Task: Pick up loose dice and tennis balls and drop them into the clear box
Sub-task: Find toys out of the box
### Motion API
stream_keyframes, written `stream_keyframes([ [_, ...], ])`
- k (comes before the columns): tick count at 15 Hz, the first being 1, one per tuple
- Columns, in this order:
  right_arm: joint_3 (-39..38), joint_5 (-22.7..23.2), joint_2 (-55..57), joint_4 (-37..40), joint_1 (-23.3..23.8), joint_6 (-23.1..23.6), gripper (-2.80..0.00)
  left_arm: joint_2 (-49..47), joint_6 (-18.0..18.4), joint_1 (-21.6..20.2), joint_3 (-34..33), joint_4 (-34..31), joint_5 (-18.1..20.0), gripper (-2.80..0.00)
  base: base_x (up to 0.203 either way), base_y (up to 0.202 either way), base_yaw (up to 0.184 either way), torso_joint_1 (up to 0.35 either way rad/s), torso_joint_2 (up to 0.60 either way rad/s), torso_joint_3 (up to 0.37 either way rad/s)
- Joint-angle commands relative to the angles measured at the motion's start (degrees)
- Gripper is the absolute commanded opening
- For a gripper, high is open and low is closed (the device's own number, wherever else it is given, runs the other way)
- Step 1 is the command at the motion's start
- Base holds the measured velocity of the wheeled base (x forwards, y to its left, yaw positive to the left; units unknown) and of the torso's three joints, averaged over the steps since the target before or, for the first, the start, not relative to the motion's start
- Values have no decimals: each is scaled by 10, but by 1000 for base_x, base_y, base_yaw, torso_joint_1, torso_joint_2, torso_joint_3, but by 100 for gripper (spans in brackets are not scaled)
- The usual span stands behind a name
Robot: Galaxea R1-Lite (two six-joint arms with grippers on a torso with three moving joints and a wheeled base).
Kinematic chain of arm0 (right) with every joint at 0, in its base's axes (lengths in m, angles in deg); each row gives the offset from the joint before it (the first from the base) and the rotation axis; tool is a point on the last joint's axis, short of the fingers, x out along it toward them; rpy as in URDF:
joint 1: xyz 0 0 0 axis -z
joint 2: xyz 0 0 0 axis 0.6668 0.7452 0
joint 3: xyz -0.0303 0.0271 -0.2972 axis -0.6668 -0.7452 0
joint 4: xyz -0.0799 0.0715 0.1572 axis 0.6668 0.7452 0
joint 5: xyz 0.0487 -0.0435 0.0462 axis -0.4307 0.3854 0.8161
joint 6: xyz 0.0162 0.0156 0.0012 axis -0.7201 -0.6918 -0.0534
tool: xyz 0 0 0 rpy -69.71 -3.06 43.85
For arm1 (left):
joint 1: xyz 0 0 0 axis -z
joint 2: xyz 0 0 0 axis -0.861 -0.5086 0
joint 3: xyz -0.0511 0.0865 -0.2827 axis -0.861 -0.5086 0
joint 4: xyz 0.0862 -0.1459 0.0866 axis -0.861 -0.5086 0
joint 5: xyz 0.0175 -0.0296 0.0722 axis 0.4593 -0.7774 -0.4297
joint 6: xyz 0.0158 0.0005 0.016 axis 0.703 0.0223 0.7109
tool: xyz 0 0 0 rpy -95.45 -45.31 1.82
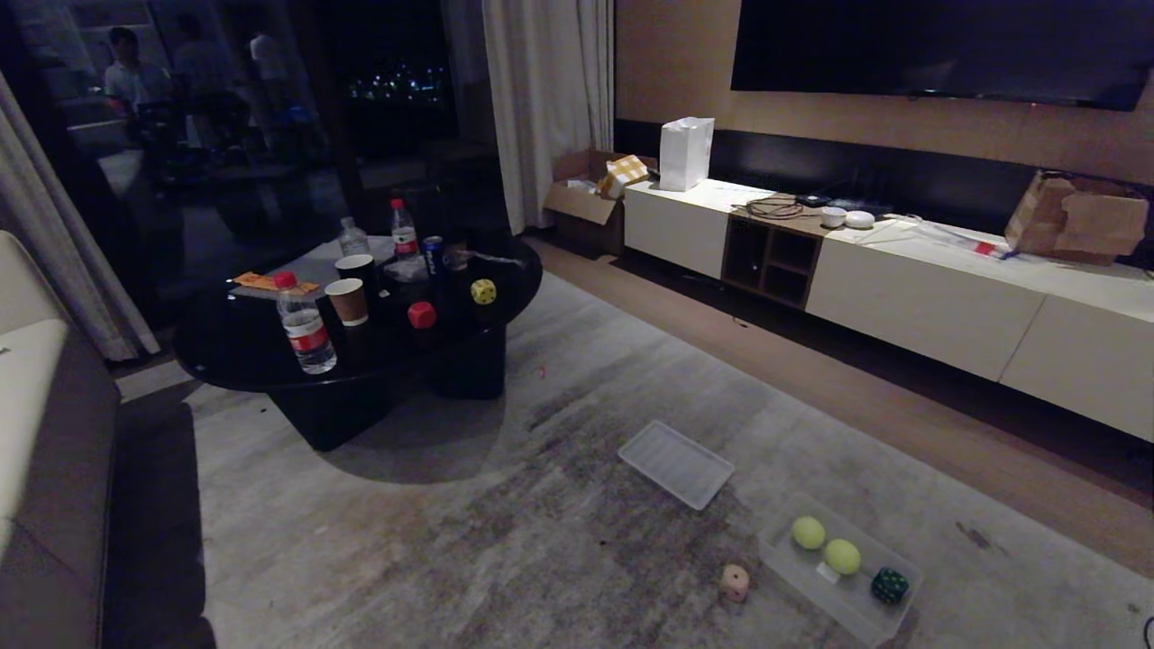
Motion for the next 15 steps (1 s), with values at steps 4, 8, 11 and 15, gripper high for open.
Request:
stream_keyframes([
  [4, 0, 0, 1, 0, 0, -1, -280, -1, 18, 0, -1, 2, 8, -280, 0, 0, 0, 2, 1, -113],
  [8, 0, 0, 1, 0, 0, -1, -280, -1, 15, 0, -1, 3, 8, -280, 0, 0, 0, 5, 3, -193],
  [11, 0, -1, 1, 0, 0, -3, -280, -1, 12, 0, -1, 3, 7, -280, 0, 0, 0, 1, 2, -194],
  [15, 0, -1, 1, 0, 0, -1, -280, -1, 7, 0, -1, 2, 4, -280, 0, 0, 0, 3, 1, -199],
])
